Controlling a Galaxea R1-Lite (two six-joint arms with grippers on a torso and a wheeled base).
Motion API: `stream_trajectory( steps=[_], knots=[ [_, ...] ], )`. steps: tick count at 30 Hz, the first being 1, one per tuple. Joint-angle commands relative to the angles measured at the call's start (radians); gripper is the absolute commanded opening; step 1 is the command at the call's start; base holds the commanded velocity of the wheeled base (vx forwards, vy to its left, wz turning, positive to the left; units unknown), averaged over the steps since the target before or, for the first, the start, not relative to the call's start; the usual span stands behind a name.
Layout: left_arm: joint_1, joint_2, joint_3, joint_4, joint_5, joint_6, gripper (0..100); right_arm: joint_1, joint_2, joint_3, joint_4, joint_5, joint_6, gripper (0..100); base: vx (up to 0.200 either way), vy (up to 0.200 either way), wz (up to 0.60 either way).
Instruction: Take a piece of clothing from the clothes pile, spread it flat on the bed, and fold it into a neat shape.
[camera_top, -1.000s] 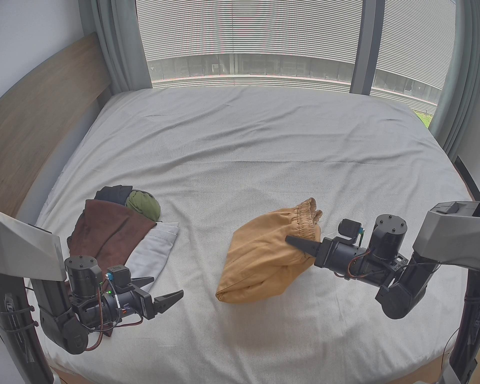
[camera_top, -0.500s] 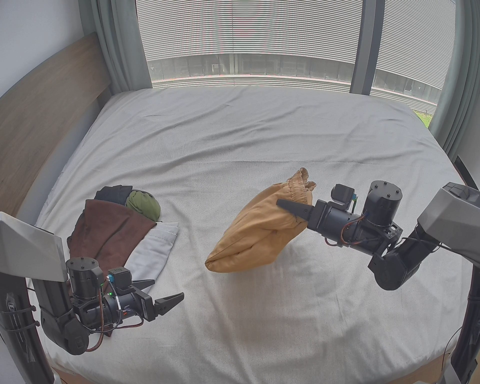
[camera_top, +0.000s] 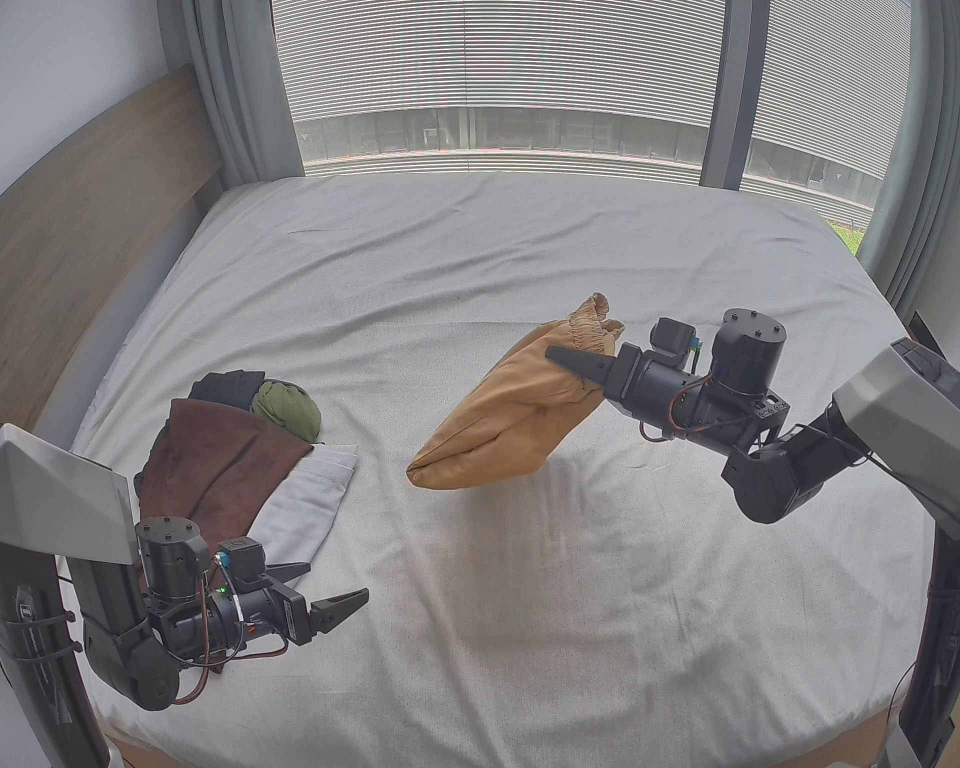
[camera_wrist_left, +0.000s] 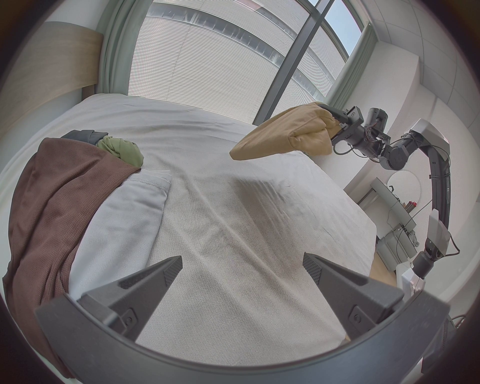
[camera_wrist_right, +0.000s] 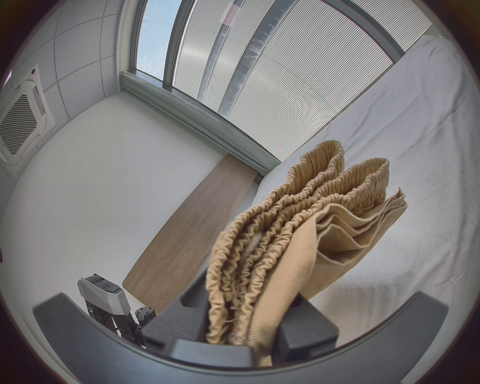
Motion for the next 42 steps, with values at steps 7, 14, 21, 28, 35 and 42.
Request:
stream_trajectory(
  steps=[7,14,21,28,35,42],
  knots=[
    [0.000,0.003,0.001,-0.001,0.000,0.000,100,-0.004,0.081,-0.180,0.106,0.001,0.000,0,0.000,0.000,0.00],
    [0.000,0.003,0.006,-0.001,0.000,0.000,100,-0.006,0.150,-0.294,0.169,0.001,-0.002,0,0.000,0.000,0.00],
    [0.001,0.004,0.011,-0.001,0.000,0.000,100,-0.007,0.213,-0.541,0.310,0.001,0.000,0,0.000,0.000,0.00],
    [0.001,0.015,0.011,-0.001,0.000,0.000,100,-0.012,0.318,-0.663,0.341,0.001,-0.002,0,0.000,0.000,0.00],
    [0.003,0.013,0.011,-0.001,-0.005,0.000,100,-0.030,0.443,-0.596,0.317,-0.002,-0.048,0,0.000,0.000,0.00],
    [0.014,0.009,0.009,-0.001,-0.006,0.000,100,-0.053,0.424,-0.363,0.177,-0.001,-0.069,0,0.000,0.000,0.00]
  ],
)
